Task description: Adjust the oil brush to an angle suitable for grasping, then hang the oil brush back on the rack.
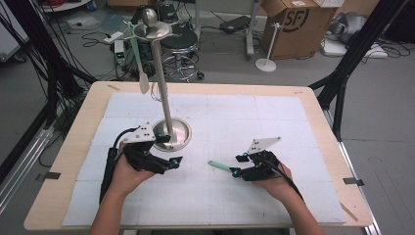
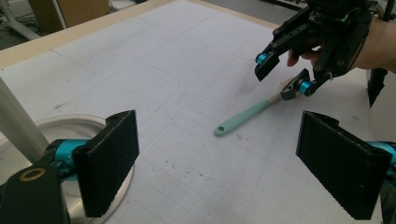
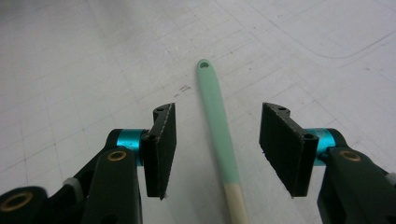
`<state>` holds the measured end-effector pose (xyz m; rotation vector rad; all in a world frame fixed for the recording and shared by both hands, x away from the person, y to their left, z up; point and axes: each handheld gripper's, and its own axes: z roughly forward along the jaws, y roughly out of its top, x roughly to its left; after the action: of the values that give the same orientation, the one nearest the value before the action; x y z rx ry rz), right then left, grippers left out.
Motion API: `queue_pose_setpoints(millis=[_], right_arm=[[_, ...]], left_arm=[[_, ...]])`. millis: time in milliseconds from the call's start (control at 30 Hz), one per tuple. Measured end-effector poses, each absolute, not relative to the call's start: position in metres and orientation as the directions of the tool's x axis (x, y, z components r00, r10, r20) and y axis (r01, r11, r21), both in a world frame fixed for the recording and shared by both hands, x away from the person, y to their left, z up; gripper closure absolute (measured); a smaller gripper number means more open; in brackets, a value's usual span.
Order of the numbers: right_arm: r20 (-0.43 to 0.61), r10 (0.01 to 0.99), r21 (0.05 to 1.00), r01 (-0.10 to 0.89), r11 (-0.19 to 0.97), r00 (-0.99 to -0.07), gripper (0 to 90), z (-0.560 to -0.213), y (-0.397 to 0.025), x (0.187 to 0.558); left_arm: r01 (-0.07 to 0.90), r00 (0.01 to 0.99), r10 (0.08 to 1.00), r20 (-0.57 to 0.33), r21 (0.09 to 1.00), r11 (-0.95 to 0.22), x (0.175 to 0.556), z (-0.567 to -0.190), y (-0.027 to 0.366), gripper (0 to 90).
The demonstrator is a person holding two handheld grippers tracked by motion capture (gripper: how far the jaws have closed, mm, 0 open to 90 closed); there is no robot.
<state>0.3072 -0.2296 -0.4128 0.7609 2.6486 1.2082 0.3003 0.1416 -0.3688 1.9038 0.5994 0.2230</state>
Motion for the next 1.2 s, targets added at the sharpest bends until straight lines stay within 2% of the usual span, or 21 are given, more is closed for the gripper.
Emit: queue_pose_setpoints(millis=[600, 900, 1033, 1133, 1200], right_arm=[[0.07, 0.493, 0.712, 0.389, 0.584, -0.867, 39.7, -0.415, -0.239, 0.306], [0.076, 0.491, 0.634, 0.422, 0.648, -0.868, 38.0, -0.424, -0.235, 0.306], [0.037, 0.485, 0.576, 0.415, 0.704, -0.874, 47.2, -0.432, -0.229, 0.307], [0.033, 0.489, 0.583, 0.414, 0.699, -0.872, 68.3, -0.43, -0.23, 0.306], [0.025, 0.486, 0.575, 0.41, 0.708, -0.874, 77.0, -0.429, -0.229, 0.303]], left_arm=[[0.306, 0.855, 0.504, -0.124, 0.905, -0.296, 0.301, -0.37, 0.141, 13.8], [0.307, 0.854, 0.504, -0.126, 0.906, -0.293, 0.302, -0.37, 0.141, 13.9], [0.306, 0.854, 0.505, -0.124, 0.905, -0.296, 0.302, -0.37, 0.141, 13.9], [0.307, 0.854, 0.506, -0.125, 0.905, -0.295, 0.301, -0.369, 0.141, 13.9], [0.304, 0.856, 0.503, -0.123, 0.906, -0.296, 0.301, -0.369, 0.141, 13.9]])
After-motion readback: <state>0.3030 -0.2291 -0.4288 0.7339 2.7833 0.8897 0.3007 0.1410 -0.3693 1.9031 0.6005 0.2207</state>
